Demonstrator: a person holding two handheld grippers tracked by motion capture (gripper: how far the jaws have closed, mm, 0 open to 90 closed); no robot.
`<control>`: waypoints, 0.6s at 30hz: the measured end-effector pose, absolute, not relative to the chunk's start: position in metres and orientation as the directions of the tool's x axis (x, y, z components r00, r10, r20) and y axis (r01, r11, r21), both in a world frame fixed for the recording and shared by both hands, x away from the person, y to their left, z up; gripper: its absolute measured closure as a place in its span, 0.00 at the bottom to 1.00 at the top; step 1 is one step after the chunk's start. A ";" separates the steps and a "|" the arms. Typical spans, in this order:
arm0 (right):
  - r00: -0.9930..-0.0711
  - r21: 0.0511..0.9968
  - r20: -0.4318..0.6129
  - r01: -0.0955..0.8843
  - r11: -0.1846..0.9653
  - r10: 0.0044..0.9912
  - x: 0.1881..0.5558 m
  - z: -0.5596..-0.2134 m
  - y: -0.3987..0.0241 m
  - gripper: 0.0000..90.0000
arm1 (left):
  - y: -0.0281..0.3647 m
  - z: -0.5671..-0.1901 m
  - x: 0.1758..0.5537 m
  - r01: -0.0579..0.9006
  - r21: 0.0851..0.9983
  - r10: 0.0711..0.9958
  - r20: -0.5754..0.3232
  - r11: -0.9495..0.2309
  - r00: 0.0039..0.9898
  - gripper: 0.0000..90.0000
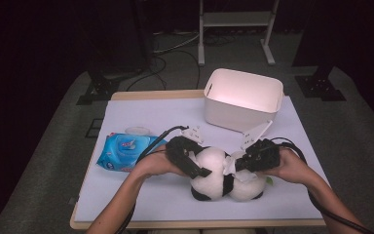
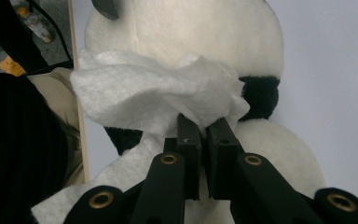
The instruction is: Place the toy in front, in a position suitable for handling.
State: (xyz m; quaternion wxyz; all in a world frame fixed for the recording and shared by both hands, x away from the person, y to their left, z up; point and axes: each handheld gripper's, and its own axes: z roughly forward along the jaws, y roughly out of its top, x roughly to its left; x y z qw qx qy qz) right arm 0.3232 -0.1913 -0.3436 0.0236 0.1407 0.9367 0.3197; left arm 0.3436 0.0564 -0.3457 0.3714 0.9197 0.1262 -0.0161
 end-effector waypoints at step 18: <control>-0.960 0.639 0.036 0.237 0.732 0.279 0.320 -0.343 -0.192 0.95 | 0.049 -0.343 0.345 0.168 0.675 0.186 -0.047 -0.718 0.981 0.46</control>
